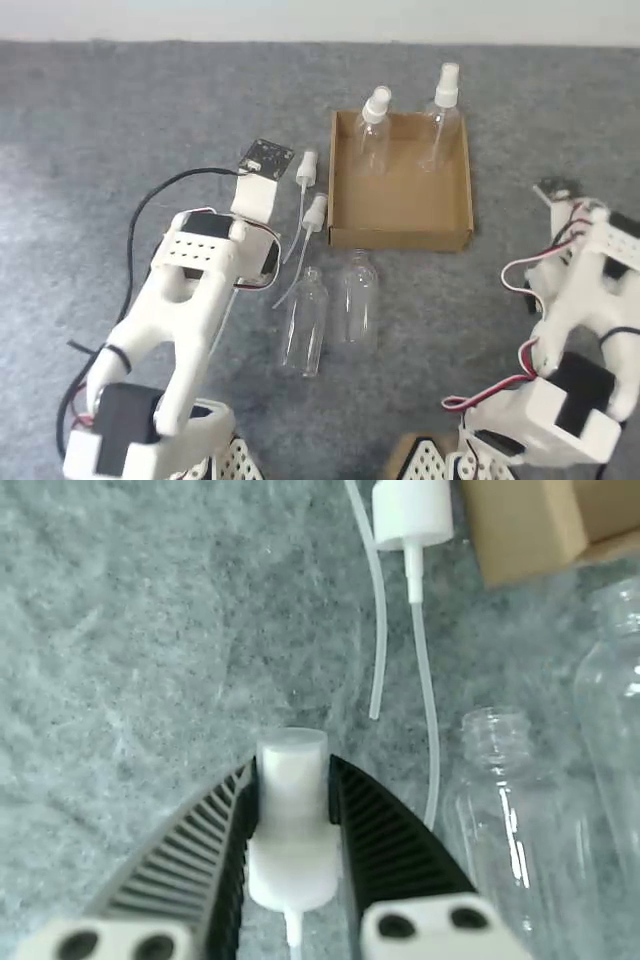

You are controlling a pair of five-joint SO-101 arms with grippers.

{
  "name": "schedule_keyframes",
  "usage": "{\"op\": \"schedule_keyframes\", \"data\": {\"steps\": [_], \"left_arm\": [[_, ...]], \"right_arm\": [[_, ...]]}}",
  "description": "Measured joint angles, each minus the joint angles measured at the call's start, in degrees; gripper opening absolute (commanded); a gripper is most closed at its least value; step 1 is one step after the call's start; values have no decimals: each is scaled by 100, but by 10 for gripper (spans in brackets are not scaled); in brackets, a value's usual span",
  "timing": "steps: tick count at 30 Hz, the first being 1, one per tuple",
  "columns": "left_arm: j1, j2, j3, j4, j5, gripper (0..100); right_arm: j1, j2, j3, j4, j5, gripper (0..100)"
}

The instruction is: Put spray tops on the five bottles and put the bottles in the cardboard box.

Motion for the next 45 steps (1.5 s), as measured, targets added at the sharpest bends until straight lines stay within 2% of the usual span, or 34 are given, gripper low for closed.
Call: {"op": "schedule_keyframes", "data": {"steps": [6, 15, 22, 27, 32, 41, 45], "left_arm": [[0, 132, 0, -53, 0, 13], [0, 132, 0, -53, 0, 13], [0, 132, 123, -79, 0, 13], [0, 132, 158, -176, 0, 13], [0, 132, 158, -176, 0, 13], [0, 132, 158, -176, 0, 13], [0, 132, 158, -176, 0, 13]], "right_arm": [[-343, 0, -923, 730, -167, 329], [-651, 97, -1319, 765, -185, 329], [-668, 1073, -1319, 281, -53, 325], [-334, 1222, -1319, 220, 105, 322], [-334, 1222, -1319, 114, 132, 256], [-334, 1855, -1327, -352, 132, 291], [-334, 1864, -1319, -352, 132, 214]]}}
